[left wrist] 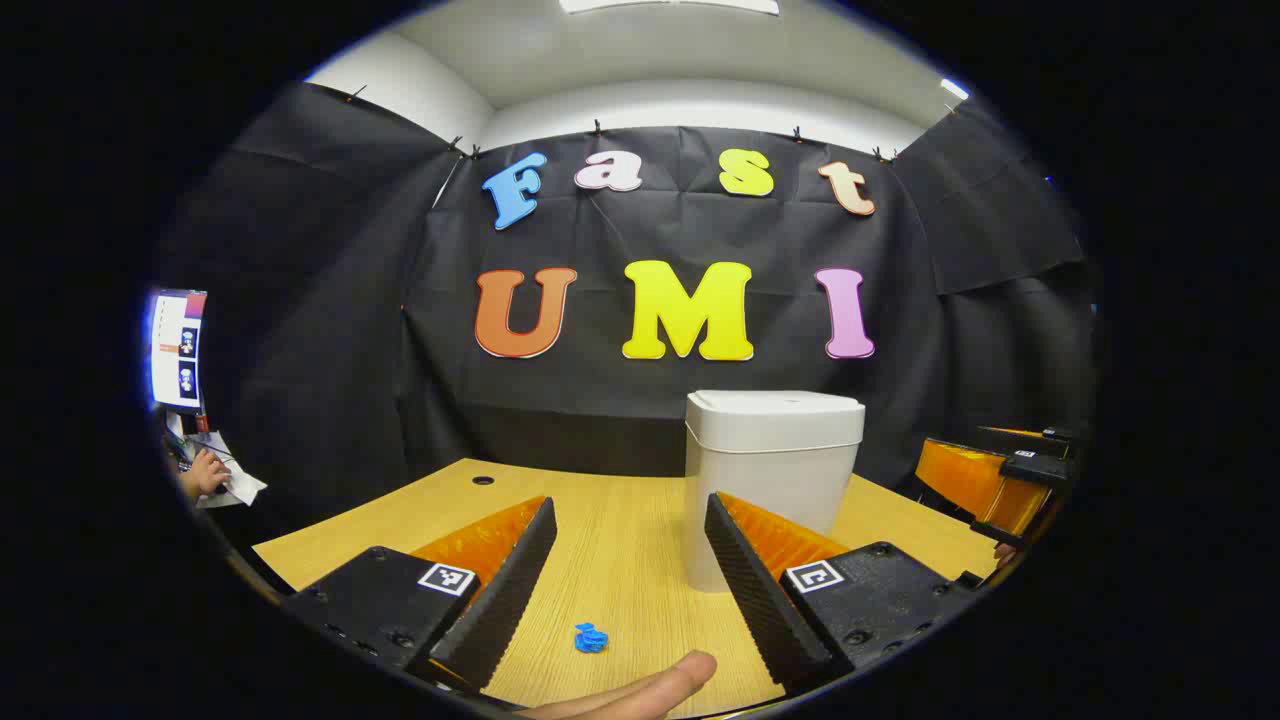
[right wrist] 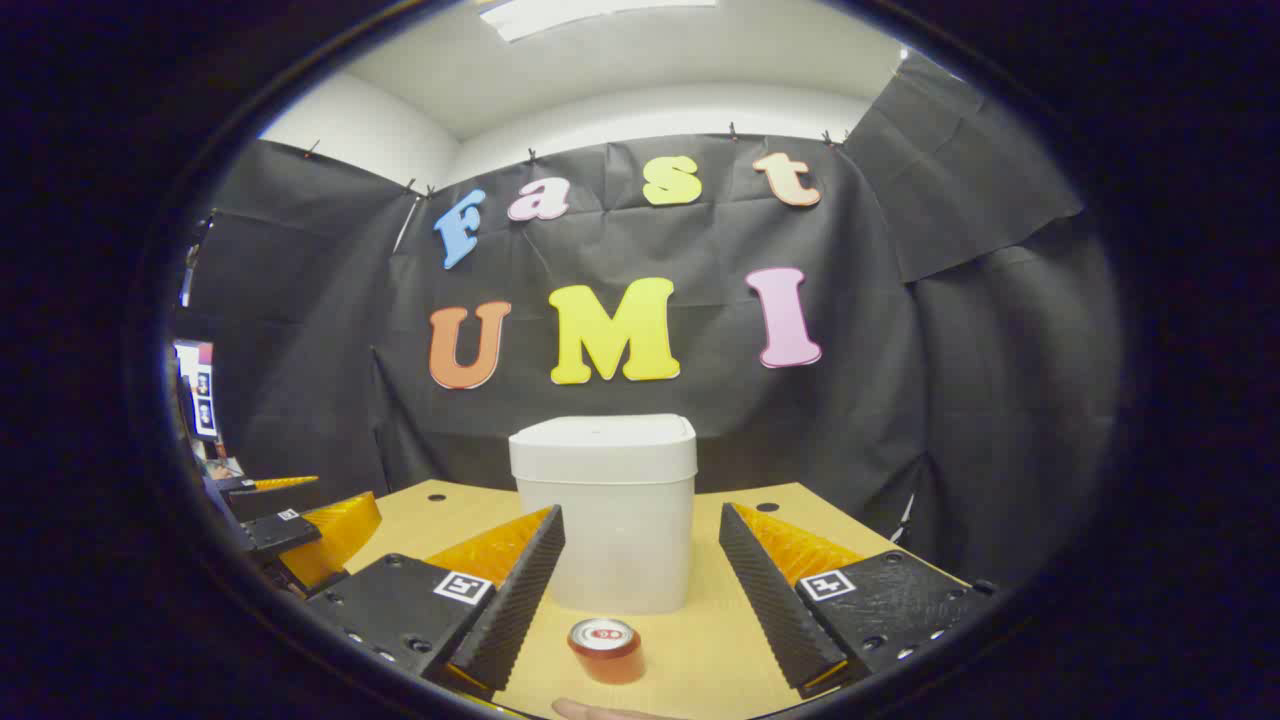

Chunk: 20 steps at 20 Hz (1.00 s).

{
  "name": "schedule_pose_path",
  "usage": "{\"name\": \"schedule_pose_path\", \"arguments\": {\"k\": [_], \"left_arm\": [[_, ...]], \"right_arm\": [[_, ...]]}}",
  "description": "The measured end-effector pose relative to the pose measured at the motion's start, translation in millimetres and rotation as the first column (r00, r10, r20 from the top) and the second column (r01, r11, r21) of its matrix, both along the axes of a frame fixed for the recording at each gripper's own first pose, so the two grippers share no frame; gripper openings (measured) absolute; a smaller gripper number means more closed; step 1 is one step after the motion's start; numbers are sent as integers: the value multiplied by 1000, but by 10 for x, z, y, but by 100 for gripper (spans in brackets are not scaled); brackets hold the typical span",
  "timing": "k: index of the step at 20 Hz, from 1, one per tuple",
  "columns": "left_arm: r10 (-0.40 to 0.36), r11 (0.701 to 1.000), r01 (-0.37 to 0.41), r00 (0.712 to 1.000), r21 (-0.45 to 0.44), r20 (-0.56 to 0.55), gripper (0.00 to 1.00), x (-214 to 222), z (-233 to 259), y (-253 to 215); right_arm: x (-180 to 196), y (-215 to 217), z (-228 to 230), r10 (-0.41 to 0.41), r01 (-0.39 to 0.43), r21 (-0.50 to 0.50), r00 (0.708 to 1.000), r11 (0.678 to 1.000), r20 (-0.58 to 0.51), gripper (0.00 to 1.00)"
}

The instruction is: Press the lid of the desktop garbage bin to open it, pick up the crumpled paper on the desktop and throw it into the bin, then pick up the pop can on the desktop and drop it into the bin, and finally close the garbage bin lid.

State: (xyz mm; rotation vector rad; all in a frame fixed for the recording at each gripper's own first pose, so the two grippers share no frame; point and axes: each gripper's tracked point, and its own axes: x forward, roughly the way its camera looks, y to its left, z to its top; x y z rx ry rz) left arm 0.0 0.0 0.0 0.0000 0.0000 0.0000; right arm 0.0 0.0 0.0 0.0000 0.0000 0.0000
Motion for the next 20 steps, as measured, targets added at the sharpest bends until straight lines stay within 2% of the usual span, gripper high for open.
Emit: {"name": "schedule_pose_path", "arguments": {"k": [6,7,9,10,11,13,15,16,20], "left_arm": [[1,1000,0,999,16,-47,97,51,-156,49],[4,1000,-2,999,25,-51,97,56,-174,53],[7,999,-5,998,35,-55,97,68,-188,45],[5,999,-3,998,35,-56,97,66,-207,30],[3,1000,-2,998,31,-60,97,76,-218,25],[0,1000,2,997,24,-71,97,81,-253,14],[4,1000,-2,997,24,-77,97,94,-272,12],[5,1000,-3,997,26,-77,97,95,-279,11],[-6,999,9,997,34,-83,97,106,-303,-26]], "right_arm": [[-67,-64,-145,-10,9,-33,1000,999,-28,92],[-76,-73,-152,-9,8,-29,1000,1000,-30,95],[-79,-102,-168,-10,9,-21,999,1000,-34,95],[-91,-104,-187,-8,8,-18,999,1000,-35,92],[-95,-98,-194,-5,4,-20,999,1000,-36,95],[-99,-111,-231,-7,6,-31,999,999,-40,95],[-99,-120,-256,-12,11,-41,999,999,-44,92],[-100,-108,-277,-10,8,-43,999,999,-45,95],[-80,-96,-320,-7,5,-45,999,999,-53,95]]}}
